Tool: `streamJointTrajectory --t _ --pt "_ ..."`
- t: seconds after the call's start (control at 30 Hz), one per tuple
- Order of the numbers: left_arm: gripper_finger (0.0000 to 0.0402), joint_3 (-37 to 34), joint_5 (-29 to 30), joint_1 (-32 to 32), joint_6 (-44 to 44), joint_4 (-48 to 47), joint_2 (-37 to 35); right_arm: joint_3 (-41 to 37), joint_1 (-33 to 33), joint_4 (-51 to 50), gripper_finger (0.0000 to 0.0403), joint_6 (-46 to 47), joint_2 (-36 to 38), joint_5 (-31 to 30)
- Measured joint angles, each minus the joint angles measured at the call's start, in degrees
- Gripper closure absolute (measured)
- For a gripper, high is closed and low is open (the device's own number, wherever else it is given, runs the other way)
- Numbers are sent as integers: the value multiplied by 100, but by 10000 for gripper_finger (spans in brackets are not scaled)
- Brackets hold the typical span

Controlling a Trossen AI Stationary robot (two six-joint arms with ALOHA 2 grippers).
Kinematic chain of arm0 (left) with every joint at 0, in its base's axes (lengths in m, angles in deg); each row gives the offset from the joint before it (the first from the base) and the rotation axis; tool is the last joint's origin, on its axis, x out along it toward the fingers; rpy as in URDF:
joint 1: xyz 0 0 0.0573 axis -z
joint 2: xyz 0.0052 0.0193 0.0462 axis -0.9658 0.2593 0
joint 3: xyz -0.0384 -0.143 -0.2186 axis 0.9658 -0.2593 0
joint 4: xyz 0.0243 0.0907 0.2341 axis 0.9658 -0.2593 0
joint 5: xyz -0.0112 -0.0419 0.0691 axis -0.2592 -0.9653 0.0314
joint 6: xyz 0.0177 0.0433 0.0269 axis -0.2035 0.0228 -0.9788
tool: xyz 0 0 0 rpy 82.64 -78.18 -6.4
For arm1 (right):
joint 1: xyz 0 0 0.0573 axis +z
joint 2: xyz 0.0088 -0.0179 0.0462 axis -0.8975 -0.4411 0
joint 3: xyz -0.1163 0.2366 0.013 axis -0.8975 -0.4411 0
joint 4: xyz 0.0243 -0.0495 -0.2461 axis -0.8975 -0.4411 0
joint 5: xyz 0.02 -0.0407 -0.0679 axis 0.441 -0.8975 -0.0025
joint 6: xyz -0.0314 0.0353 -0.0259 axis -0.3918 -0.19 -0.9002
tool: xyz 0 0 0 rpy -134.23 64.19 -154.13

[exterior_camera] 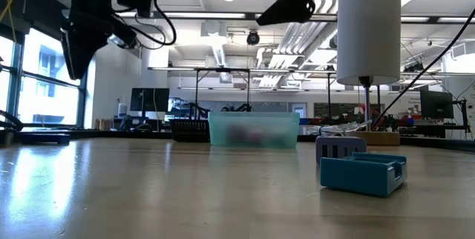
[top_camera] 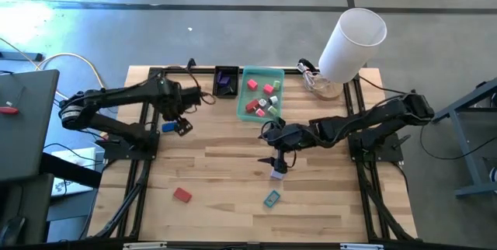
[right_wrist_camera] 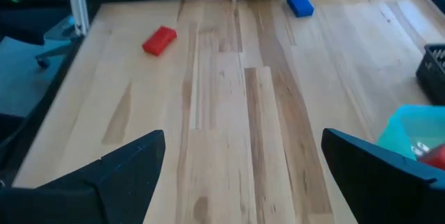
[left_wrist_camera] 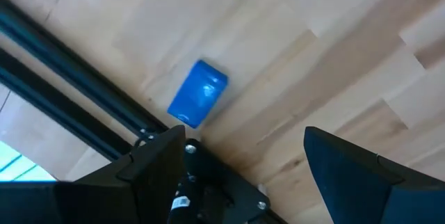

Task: Pick & Place Office items
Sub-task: Put the blue digital clock into the black bin

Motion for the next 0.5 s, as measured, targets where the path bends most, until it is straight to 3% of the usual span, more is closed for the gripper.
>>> streamJointTrajectory --t 0.23,0.5 --pt "117 0 -450 -1008 -858 37 98 -429 -51 348 27 -1 0 1" --pt "117 -40 -513 -1068 -936 120 157 -599 -184 643 27 -4 0 -1"
